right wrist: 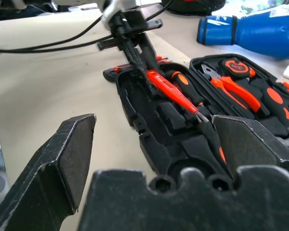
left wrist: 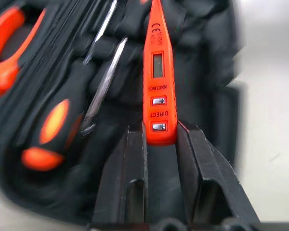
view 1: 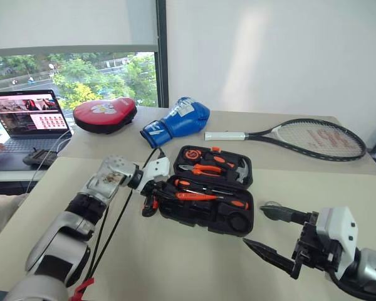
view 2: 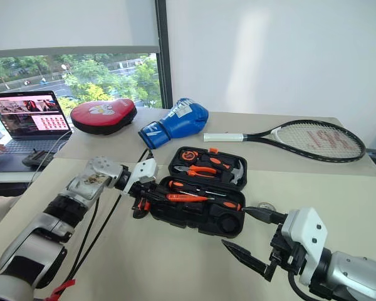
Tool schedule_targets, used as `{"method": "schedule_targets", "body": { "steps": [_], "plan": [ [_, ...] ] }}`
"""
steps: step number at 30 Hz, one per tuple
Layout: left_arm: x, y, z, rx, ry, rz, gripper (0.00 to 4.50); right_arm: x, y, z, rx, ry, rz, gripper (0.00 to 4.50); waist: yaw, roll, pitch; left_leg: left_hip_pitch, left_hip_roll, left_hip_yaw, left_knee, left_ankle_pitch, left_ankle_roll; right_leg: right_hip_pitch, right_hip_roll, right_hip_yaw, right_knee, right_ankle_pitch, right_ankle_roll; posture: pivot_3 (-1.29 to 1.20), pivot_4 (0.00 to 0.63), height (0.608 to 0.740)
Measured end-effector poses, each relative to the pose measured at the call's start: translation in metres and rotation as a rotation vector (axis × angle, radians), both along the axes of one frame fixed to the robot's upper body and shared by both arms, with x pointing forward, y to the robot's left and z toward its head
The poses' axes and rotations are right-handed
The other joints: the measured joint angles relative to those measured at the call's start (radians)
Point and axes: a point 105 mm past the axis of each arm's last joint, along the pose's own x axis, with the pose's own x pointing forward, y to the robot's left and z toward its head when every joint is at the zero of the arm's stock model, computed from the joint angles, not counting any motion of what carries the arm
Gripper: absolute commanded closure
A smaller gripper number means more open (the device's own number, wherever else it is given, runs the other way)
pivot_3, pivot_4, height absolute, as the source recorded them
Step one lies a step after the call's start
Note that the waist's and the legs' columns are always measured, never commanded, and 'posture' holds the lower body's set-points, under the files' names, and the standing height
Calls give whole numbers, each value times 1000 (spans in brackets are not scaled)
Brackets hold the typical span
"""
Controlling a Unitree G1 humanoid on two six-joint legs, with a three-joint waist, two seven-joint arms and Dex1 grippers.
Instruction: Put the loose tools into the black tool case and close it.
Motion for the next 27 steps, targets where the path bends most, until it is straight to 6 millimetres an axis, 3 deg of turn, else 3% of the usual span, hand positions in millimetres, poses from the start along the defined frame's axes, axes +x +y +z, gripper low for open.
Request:
{"method": "schedule_targets", "body": {
  "steps": [19,21,22,26,27],
  "plan": [
    [17,8,-2,137,-105,-91,4086,-3,-3,0,-11,-9,-53,0,-4,0,0,-2,0,0,11,-3,6,1,-3,0,1,3,6,0,150,740],
    [16,9,-2,136,-92,-92,3087,-3,-3,0,-12,-10,-53,0,-5,0,0,-2,0,0,11,-3,6,1,-3,0,1,3,6,0,150,740],
    [16,9,-2,135,-89,-92,2977,-3,-3,0,-12,-10,-54,0,-5,0,0,-2,0,0,11,-3,6,1,-3,0,1,3,6,0,150,740],
    [17,12,2,117,-85,-81,1601,-2,-4,0,-10,-6,-57,0,-6,0,0,-2,0,0,11,-4,6,1,-3,0,1,3,6,0,150,740],
    [16,13,4,101,-74,-81,1601,-2,-4,0,-10,-6,-57,0,-6,0,0,-3,0,0,11,-4,6,1,-3,0,1,3,6,0,150,740]
  ]
}}
